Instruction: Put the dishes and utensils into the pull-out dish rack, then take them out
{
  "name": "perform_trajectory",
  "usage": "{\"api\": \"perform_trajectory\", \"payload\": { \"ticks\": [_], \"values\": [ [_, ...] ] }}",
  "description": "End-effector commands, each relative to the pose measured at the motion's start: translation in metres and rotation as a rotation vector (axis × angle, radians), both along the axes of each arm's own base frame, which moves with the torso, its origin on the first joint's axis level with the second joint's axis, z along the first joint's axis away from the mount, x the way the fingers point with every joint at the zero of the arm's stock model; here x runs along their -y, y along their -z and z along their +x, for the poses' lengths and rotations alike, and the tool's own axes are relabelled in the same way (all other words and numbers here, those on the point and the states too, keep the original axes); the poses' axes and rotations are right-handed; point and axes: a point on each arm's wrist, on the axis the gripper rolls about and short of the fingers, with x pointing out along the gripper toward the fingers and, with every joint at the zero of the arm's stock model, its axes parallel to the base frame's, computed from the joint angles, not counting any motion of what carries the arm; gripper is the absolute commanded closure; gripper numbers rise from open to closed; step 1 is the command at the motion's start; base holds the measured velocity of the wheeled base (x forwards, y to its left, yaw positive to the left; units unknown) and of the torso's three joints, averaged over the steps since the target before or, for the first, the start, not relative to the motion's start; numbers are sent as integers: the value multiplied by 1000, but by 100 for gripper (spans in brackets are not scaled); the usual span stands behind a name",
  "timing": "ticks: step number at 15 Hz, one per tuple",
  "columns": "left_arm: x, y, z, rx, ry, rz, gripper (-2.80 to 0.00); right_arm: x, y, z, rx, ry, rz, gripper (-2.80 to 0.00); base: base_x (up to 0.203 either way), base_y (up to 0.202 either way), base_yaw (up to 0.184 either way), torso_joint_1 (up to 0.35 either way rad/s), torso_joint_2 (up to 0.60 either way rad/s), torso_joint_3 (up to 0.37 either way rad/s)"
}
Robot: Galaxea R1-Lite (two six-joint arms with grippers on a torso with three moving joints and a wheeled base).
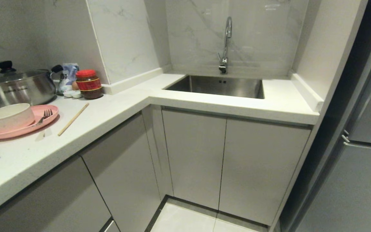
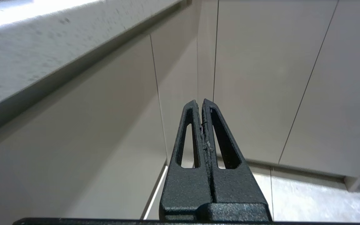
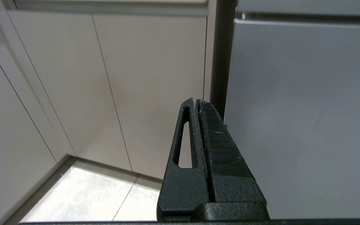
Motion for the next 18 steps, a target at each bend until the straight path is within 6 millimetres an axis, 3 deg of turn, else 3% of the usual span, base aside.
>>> {"api": "perform_trajectory", "payload": {
  "ticks": [1,7,18],
  "values": [
    [0,4,1,-15,-1,2,0,0,7,2,-26,0,0,0,0,0,0,2,-1,202],
    [0,3,1,-15,-2,-5,0,0,7,2,-26,0,0,0,0,0,0,1,2,188],
    [0,3,1,-15,-8,-10,0,0,7,2,-26,0,0,0,0,0,0,1,1,10]
  ]
}}
